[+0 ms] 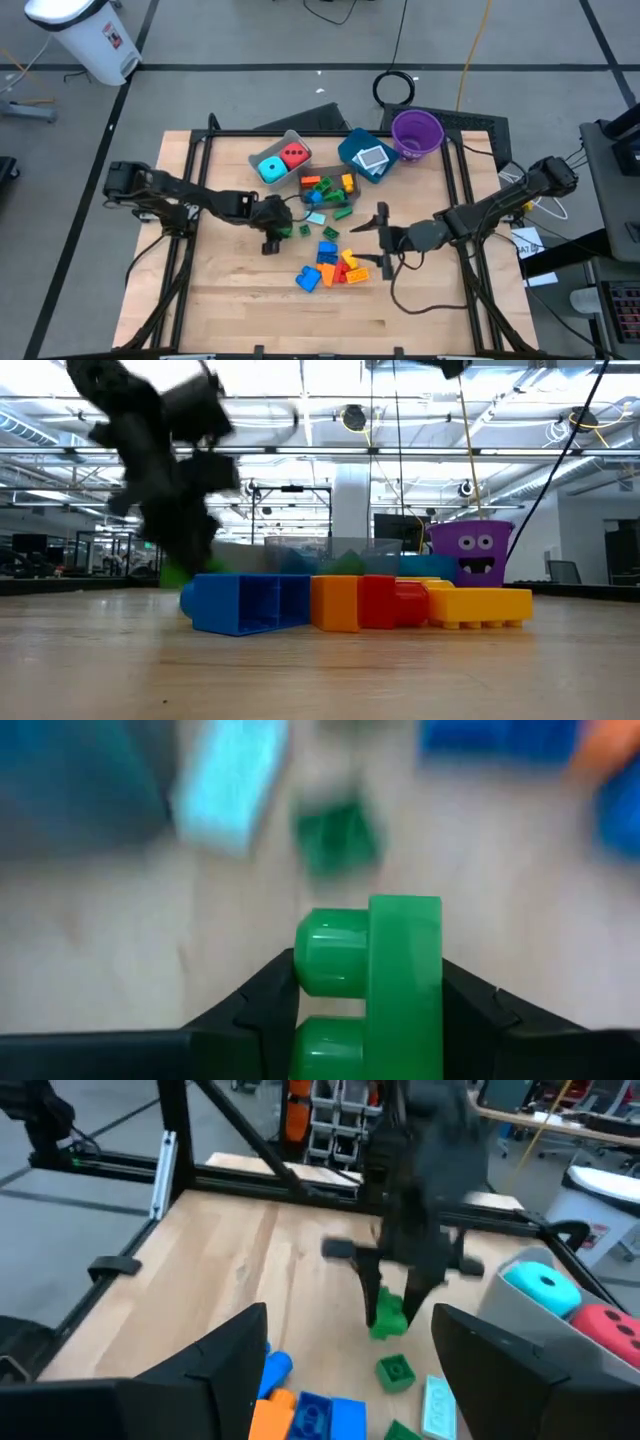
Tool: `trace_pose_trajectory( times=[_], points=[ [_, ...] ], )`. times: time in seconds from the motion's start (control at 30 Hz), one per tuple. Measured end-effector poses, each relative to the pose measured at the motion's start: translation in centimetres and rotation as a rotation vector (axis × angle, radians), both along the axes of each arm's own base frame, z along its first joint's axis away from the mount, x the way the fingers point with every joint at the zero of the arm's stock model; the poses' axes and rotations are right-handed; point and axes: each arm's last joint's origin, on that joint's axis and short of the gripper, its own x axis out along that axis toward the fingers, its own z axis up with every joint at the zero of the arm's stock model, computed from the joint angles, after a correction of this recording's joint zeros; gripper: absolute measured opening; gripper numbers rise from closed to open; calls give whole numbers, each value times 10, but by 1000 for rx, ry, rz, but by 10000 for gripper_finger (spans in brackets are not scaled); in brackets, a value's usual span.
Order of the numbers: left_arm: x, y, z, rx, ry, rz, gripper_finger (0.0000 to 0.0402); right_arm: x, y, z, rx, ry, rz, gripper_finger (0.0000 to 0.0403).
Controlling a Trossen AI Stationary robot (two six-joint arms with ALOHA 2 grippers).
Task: Pick & Place Toys
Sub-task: Put the green block into the black bin, then put the light blue block into the black bin
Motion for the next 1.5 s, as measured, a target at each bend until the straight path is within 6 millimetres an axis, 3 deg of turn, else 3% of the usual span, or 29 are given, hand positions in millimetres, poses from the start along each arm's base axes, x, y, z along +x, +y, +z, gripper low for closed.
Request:
trace_pose_trajectory(
  times=[0.27,0.37,0.5,0.73,0.93,1.33,1.5],
  points=[
    [15,3,72,136,-370,52,172,-22,-18,-7,66,-156,-30,253],
    [23,12,85,229,-484,85,178,-29,-22,-8,90,-213,-33,253],
    [32,28,79,256,-511,130,178,-34,-24,-14,102,-241,-33,253],
    [46,59,48,233,-456,262,181,-35,-26,-15,103,-247,-39,253],
    [49,76,32,207,-429,394,199,-35,-26,-14,102,-248,-38,253],
    [49,81,32,164,-437,441,300,-35,-26,-16,98,-233,-38,253],
    [48,68,48,127,-498,375,331,-35,-26,-16,98,-233,-38,253]
  ],
)
